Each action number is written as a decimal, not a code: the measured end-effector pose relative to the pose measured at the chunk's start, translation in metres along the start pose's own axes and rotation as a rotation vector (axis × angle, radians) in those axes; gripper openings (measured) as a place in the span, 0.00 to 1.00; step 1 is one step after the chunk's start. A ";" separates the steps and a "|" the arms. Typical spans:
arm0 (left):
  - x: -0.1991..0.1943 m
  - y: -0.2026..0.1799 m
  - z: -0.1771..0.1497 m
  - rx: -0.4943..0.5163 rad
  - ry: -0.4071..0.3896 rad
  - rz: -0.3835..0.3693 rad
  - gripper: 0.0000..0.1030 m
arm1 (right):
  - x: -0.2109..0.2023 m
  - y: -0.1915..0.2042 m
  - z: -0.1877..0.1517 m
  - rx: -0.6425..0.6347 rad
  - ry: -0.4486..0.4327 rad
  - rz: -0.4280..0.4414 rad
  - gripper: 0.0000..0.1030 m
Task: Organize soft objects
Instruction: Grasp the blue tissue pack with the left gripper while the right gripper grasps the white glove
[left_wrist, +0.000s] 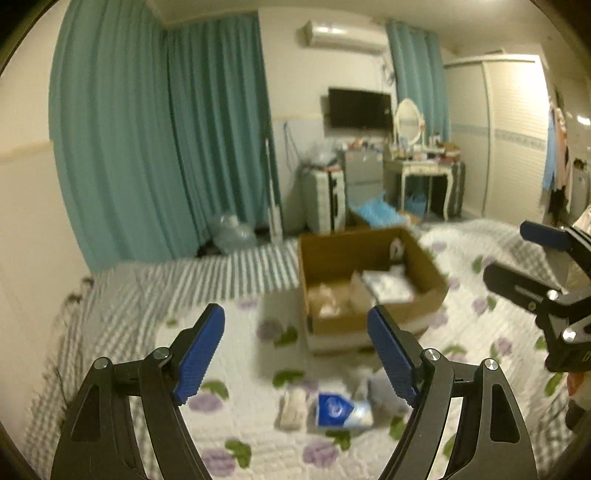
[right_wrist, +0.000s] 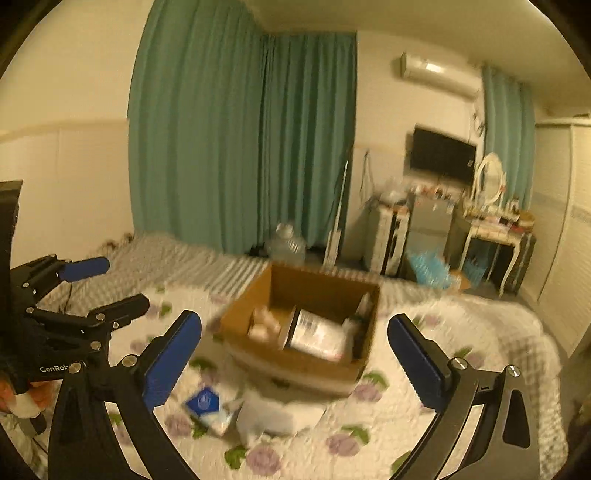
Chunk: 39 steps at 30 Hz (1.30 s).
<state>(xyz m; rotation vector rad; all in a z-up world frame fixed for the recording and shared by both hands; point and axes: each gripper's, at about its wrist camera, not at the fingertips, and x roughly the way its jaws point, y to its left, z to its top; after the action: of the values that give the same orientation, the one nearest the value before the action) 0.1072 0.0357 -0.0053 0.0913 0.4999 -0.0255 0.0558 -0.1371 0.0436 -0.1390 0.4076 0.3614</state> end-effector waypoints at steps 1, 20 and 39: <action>0.008 -0.001 -0.008 -0.004 0.011 0.006 0.78 | 0.012 0.002 -0.010 -0.011 0.030 0.011 0.99; 0.079 -0.020 -0.106 -0.036 0.252 -0.057 0.78 | 0.152 0.007 -0.140 -0.021 0.413 0.140 0.81; 0.111 -0.063 -0.131 0.098 0.345 -0.060 0.78 | 0.110 -0.032 -0.127 0.045 0.327 0.045 0.59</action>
<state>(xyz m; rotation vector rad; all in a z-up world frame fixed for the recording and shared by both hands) 0.1386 -0.0148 -0.1782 0.1782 0.8467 -0.0944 0.1159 -0.1583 -0.1154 -0.1454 0.7428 0.3739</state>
